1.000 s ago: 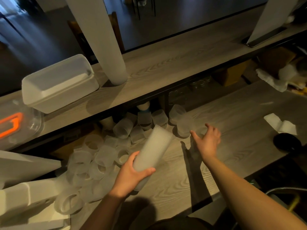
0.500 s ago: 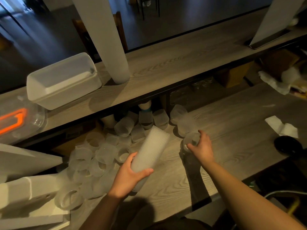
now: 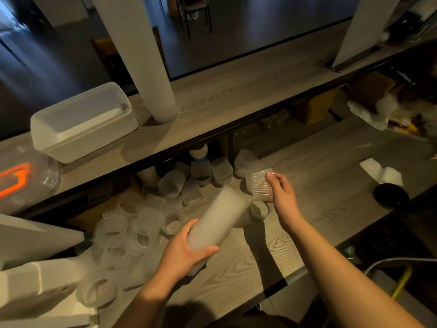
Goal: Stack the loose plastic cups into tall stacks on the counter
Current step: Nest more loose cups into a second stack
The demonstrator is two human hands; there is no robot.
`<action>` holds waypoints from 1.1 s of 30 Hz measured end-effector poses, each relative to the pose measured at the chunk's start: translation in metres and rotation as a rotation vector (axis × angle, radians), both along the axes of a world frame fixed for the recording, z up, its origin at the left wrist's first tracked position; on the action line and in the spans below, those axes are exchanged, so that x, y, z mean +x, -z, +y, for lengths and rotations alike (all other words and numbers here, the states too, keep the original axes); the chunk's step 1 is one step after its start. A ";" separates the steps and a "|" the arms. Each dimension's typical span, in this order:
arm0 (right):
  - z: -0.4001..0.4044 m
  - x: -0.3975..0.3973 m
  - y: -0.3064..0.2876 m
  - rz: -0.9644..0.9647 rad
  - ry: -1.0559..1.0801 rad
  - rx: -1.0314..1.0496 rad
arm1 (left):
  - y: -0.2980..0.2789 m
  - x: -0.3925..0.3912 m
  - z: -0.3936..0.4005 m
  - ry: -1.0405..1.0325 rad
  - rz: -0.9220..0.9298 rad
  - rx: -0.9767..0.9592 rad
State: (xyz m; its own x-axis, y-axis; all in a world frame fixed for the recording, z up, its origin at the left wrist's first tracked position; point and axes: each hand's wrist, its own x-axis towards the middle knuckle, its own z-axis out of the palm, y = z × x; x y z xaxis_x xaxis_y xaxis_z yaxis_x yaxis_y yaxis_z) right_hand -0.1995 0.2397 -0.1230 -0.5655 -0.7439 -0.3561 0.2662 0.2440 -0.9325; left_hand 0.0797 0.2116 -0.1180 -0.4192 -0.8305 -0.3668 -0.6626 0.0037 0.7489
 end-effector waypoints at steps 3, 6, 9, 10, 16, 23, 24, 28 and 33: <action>-0.002 0.010 -0.013 0.011 -0.125 -0.068 | -0.001 0.004 0.002 0.055 -0.037 -0.041; -0.002 0.022 -0.019 0.098 -0.180 -0.067 | -0.004 0.007 0.004 0.063 -0.038 -0.056; 0.003 0.031 -0.019 0.161 -0.229 -0.054 | -0.009 0.011 0.006 0.071 -0.046 -0.068; 0.004 0.033 -0.019 0.178 -0.247 -0.052 | -0.010 0.013 0.006 0.076 -0.051 -0.071; 0.007 0.047 -0.018 0.224 -0.347 -0.025 | -0.010 0.020 0.010 0.085 -0.046 -0.077; 0.011 0.072 -0.016 0.231 -0.385 -0.036 | -0.008 0.024 0.009 0.069 -0.051 -0.082; 0.011 0.072 -0.016 0.229 -0.389 -0.030 | -0.008 0.024 0.009 0.071 -0.050 -0.077; 0.009 0.064 -0.006 0.195 -0.430 0.002 | -0.005 0.019 0.010 0.045 -0.039 -0.059; 0.002 0.043 0.022 0.139 -0.238 0.092 | 0.007 0.017 0.007 -0.066 0.005 0.008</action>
